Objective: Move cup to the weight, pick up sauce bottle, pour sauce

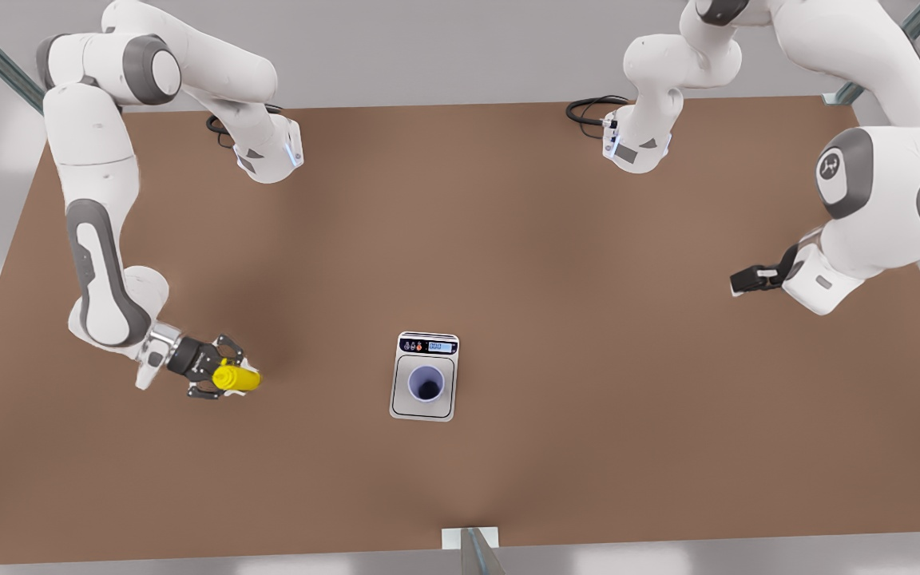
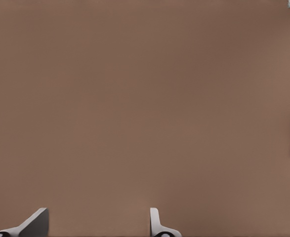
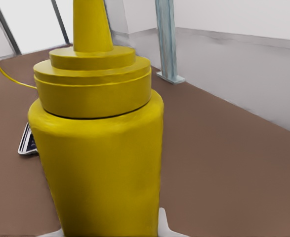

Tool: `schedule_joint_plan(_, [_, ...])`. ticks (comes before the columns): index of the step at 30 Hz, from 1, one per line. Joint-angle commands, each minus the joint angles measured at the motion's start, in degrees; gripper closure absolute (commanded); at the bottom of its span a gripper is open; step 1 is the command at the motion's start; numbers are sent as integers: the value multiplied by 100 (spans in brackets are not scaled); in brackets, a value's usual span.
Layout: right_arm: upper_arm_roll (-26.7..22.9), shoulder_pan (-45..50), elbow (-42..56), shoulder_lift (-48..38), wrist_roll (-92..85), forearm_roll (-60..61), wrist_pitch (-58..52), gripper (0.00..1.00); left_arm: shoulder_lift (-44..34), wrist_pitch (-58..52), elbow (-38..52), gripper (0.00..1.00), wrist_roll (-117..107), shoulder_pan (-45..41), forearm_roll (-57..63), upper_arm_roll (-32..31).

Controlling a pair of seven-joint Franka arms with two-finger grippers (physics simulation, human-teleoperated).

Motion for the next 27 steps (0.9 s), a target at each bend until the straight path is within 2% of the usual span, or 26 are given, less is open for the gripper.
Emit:
schedule_joint_plan(1, [0, 0, 160, 9, 228, -302, -9, 41, 0, 6, 0, 0, 0, 7, -3, 1])
schedule_joint_plan(4, [9, 289, 1083, 9, 1503, -2359, -9, 41, 0, 6, 0, 0, -18, 7, -21, 1])
schedule_joint_plan(6, [9, 694, 1461, 18, 2101, -3221, -1, 41, 0, 6, 0, 0, -9, 7, -21, 1])
schedule_joint_plan(9, [9, 1669, 1980, 141, 2690, -4723, 17, 41, 18, 67, -9, 0, -9, 7, -21, 1])
schedule_joint_plan(15, [18, 3260, 2217, 308, 5450, -7641, 114, 41, 53, 50, -9, 0, -9, 16, -21, 18])
schedule_joint_plan(24, [9, 4175, 2261, 510, 4685, -11411, -431, 41, 71, 208, -9, 0, -9, 16, -21, 18])
schedule_joint_plan(27, [0, 4438, 2613, 686, 4712, -12308, -546, 41, 97, 208, -9, 0, -26, 16, -21, 9])
